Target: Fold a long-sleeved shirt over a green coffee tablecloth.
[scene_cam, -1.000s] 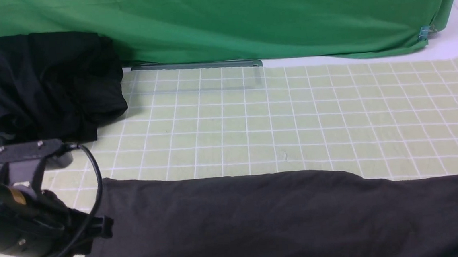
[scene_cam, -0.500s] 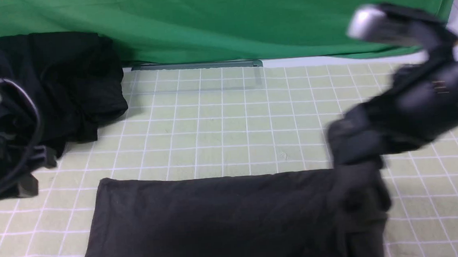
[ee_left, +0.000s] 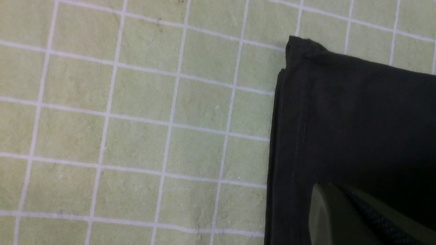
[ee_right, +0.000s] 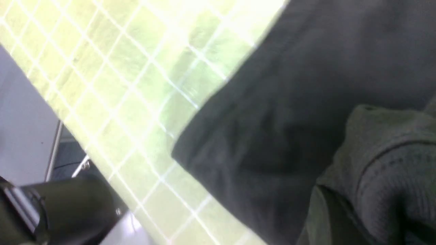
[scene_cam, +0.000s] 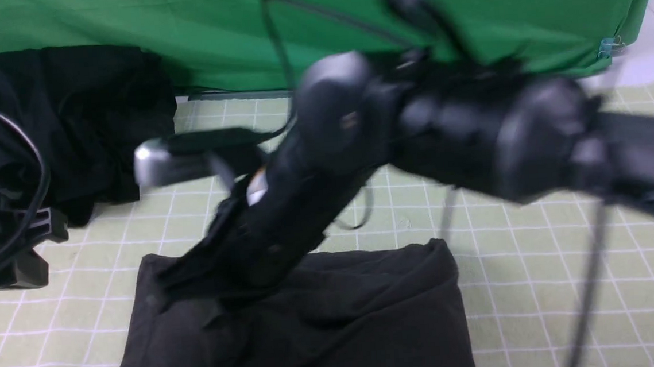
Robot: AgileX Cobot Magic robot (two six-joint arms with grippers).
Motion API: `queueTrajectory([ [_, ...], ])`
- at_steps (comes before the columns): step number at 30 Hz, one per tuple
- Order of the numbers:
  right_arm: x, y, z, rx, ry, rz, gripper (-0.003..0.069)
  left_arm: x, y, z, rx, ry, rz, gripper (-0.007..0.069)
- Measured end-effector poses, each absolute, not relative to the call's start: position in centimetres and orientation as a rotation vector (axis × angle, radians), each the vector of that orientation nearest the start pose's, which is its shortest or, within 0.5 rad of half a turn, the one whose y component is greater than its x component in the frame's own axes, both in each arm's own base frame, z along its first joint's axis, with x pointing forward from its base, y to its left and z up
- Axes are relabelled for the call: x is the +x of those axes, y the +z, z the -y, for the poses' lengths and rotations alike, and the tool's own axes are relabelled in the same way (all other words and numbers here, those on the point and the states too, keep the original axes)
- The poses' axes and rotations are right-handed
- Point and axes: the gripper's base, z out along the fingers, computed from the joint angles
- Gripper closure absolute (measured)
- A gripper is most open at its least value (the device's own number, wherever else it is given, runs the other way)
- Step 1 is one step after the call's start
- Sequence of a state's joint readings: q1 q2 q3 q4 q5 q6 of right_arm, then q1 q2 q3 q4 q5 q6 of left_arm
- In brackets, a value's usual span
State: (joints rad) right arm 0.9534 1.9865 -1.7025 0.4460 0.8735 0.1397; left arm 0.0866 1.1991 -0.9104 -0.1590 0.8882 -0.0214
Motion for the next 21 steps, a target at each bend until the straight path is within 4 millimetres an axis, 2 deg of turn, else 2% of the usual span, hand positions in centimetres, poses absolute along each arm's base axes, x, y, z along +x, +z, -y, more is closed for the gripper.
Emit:
queueTrajectory([
  [2, 23.2, 25.1, -39.8, -0.876, 0.874, -2.675, 0.0601, 22.5, 29.1, -0.9, -0.224, -0.166, -2.650, 0.0630],
  [3, 23.2, 24.9, -40.1, -0.881, 0.873, -2.677, 0.0598, 22.5, 29.1, -0.9, -0.224, -0.166, -2.651, 0.0630],
  [6, 22.8, 23.2, -42.0, -0.909, 0.890, -2.688, 0.0495, 22.4, 29.1, -1.1, -0.193, -0.134, -2.664, 0.0630],
  [7, 22.8, 23.2, -42.0, -0.907, 0.893, -2.689, 0.0495, 22.4, 29.1, -1.1, -0.191, -0.129, -2.665, 0.0630],
  [8, 22.5, 23.0, -42.4, -0.913, 0.906, -2.691, 0.0434, 22.4, 29.0, -1.2, -0.190, -0.115, -2.670, 0.0630],
  [9, 22.4, 23.0, -42.5, -0.916, 0.914, -2.691, 0.0405, 22.3, 29.0, -1.4, -0.192, -0.108, -2.672, 0.0630],
  [11, 22.0, 23.5, -42.7, -0.990, 0.929, -2.663, 0.0291, 22.1, 28.9, -2.0, -0.236, -0.102, -2.686, 0.0630],
  [13, 21.9, 24.1, -42.6, -1.051, 0.922, -2.639, 0.0260, 22.0, 28.9, -2.3, -0.265, -0.111, -2.689, 0.0630],
  [14, 21.7, 25.2, -42.1, -1.165, 0.883, -2.605, 0.0237, 21.9, 28.9, -2.4, -0.279, -0.136, -2.699, 0.0630],
  [17, 22.3, 27.9, -39.8, -1.303, 0.671, -2.560, 0.0286, 21.8, 28.9, -1.5, -0.224, -0.255, -2.716, 0.0630],
  [20, 24.1, 30.5, -35.8, -1.276, 0.304, -2.500, 0.0491, 21.7, 28.8, 0.0, -0.144, -0.369, -2.724, 0.0630],
  [21, 24.1, 30.7, -35.6, -1.265, 0.306, -2.504, 0.0506, 21.7, 28.8, 0.2, -0.135, -0.375, -2.723, 0.0630],
])
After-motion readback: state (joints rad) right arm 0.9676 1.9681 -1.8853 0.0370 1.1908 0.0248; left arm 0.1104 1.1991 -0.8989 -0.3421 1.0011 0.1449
